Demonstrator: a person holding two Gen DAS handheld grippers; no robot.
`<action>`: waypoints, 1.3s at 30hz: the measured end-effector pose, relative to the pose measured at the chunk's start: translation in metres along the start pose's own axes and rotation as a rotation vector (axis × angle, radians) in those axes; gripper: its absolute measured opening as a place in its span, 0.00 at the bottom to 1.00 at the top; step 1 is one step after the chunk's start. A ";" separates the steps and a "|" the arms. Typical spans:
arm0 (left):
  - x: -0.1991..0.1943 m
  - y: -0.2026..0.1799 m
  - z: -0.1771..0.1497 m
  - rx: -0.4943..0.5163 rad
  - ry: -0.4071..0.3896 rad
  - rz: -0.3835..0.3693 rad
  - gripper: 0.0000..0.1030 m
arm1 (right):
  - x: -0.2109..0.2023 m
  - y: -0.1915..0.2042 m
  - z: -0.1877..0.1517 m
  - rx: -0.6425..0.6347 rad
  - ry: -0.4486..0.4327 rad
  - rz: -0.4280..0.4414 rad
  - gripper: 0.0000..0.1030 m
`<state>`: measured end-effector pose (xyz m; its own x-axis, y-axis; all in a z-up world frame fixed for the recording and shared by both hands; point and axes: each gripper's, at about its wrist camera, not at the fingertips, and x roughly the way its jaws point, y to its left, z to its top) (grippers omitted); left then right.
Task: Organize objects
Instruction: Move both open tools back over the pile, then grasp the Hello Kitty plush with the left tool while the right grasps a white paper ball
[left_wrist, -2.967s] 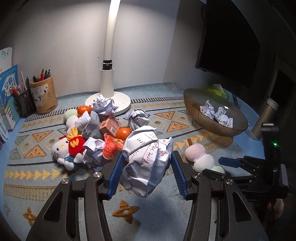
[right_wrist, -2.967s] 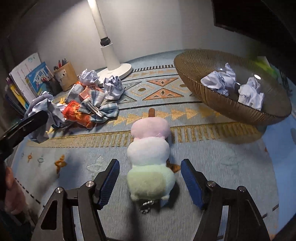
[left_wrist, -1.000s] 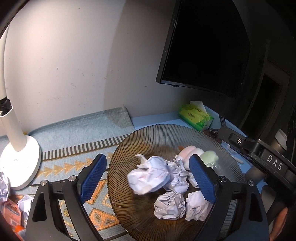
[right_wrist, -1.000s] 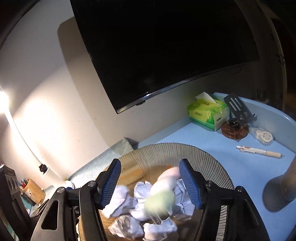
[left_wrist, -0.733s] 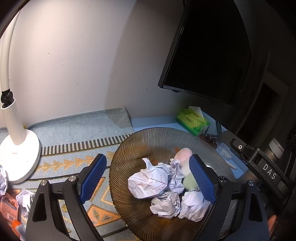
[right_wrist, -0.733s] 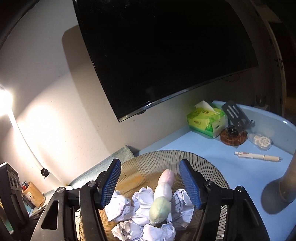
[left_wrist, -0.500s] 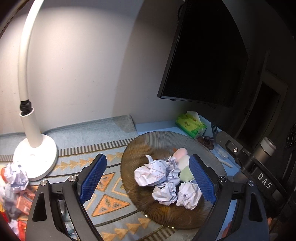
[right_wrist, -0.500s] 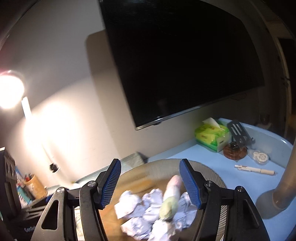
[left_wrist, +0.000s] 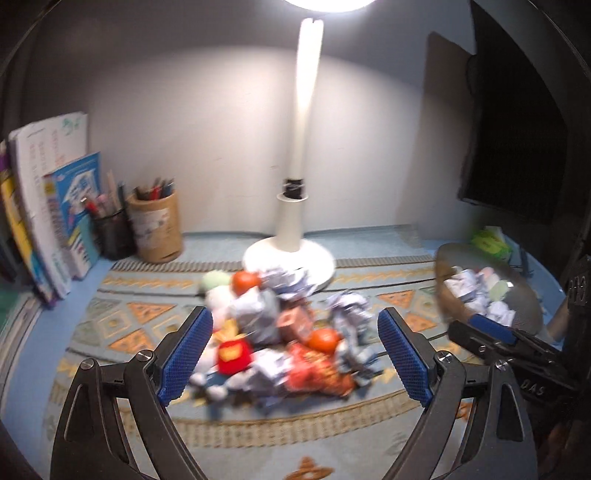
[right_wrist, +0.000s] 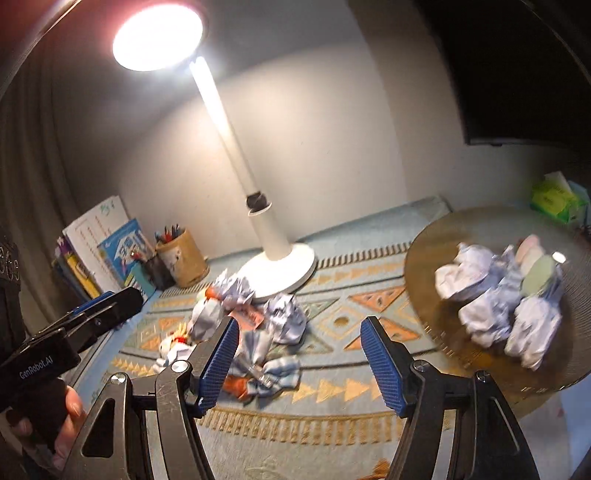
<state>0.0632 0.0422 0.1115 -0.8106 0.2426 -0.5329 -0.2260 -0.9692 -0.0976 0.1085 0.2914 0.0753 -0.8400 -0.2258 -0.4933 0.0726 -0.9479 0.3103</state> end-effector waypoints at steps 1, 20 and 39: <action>0.004 0.017 -0.009 -0.028 0.018 0.028 0.88 | 0.007 0.003 -0.007 -0.001 0.023 0.013 0.65; 0.055 0.091 -0.064 -0.240 0.186 0.042 0.88 | 0.072 0.028 -0.044 -0.139 0.231 -0.045 0.65; 0.113 0.117 -0.037 -0.505 0.406 -0.138 0.87 | 0.130 0.157 -0.034 -0.520 0.325 0.160 0.65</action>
<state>-0.0345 -0.0457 0.0088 -0.5021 0.4273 -0.7519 0.0480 -0.8543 -0.5176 0.0291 0.1052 0.0318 -0.5966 -0.3531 -0.7207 0.5042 -0.8636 0.0057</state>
